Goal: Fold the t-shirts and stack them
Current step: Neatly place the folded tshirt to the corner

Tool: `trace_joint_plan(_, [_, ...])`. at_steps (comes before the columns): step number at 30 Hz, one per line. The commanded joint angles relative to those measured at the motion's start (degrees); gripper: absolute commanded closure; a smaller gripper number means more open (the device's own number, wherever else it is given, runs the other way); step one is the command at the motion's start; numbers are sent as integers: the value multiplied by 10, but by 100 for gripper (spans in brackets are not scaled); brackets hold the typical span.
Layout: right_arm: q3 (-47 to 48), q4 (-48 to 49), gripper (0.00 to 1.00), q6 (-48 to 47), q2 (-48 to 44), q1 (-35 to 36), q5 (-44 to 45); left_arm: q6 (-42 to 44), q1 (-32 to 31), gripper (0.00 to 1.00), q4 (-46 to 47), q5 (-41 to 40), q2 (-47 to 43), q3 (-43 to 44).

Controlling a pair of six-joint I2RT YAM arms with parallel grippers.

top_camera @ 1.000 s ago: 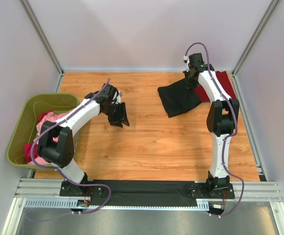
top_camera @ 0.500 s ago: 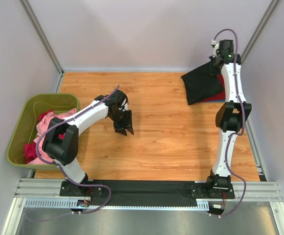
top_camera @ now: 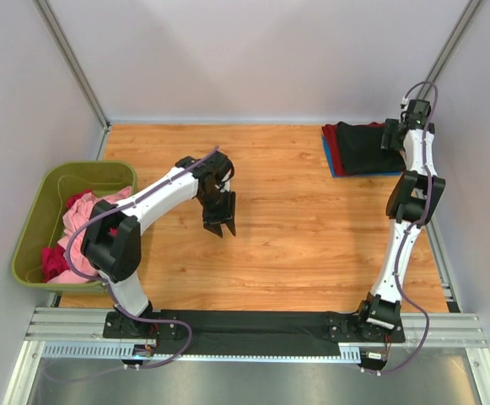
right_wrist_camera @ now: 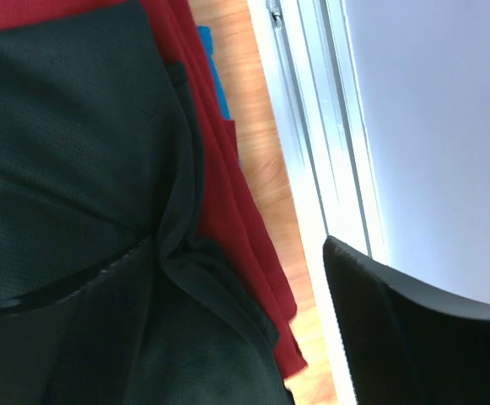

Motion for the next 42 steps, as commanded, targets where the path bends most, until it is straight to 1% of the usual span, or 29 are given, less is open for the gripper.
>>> trace_joint_plan(1, [-13, 32, 15, 32, -87, 17, 10, 3, -6, 50, -31, -11, -13, 55])
trace_joint_plan(4, [-50, 38, 14, 56, -143, 18, 27, 17, -7, 50, -30, -5, -17, 70])
trace_joint_plan(8, [-57, 17, 12, 85, -178, 28, 39, 27, -9, 50, -14, 8, -35, 64])
trace_joint_plan(9, [-59, 12, 13, 85, -181, 32, 28, 30, -9, 50, -9, 7, -47, 56])
trace_joint_plan(11, [-70, 16, 21, 108, -187, 48, 8, 32, -9, 50, 2, 4, -56, 51])
trace_joint_plan(12, [-77, 25, 26, 118, -187, 58, -3, 32, -9, 50, 4, 3, -62, 48])
trace_joint_plan(13, [-80, 30, 50, 141, -185, 60, -19, 32, -9, 50, 12, 9, -64, 44])
trace_joint_plan(14, [-82, 37, 66, 158, -178, 62, -65, 31, -9, 50, 17, 12, -67, 38])
trace_joint_plan(16, [-96, 75, 88, 205, -170, 67, -83, 25, -9, 50, 29, 17, -76, 20])
trace_joint_plan(19, [-104, 135, 96, 253, -143, 73, -122, 18, -9, 50, 36, 20, -82, 3])
trace_joint_plan(20, [-103, 153, 97, 283, -128, 75, -146, 17, -9, 50, 37, 19, -85, -1])
trace_joint_plan(22, [-96, 194, 100, 310, -109, 83, -151, 15, -9, 50, 39, 14, -86, -10])
trace_joint_plan(27, [-28, 259, 100, 388, -17, 96, -186, 10, -9, 50, 35, 10, -68, -1])
trace_joint_plan(29, [-8, 267, 100, 410, 5, 102, -194, 10, -9, 50, 36, 8, -60, 6])
trace_joint_plan(32, [-35, 311, 100, 445, 13, 117, -192, 10, -9, 50, 30, 2, -45, 20])
trace_joint_plan(33, [-54, 340, 100, 462, 13, 125, -192, 12, -9, 50, 25, 1, -40, 26])
trace_joint_plan(37, [-56, 378, 100, 467, 27, 146, -161, 15, -9, 50, 17, -3, -21, 43])
trace_joint_plan(40, [-79, 432, 100, 484, 31, 151, -120, 15, -10, 51, 10, 0, -10, 56])
trace_joint_plan(41, [-82, 477, 100, 487, 34, 151, -111, 14, -10, 51, 9, 1, -10, 56])
trace_joint_plan(42, [-80, 489, 99, 492, 40, 152, -102, 13, -10, 51, 10, 2, -10, 55])
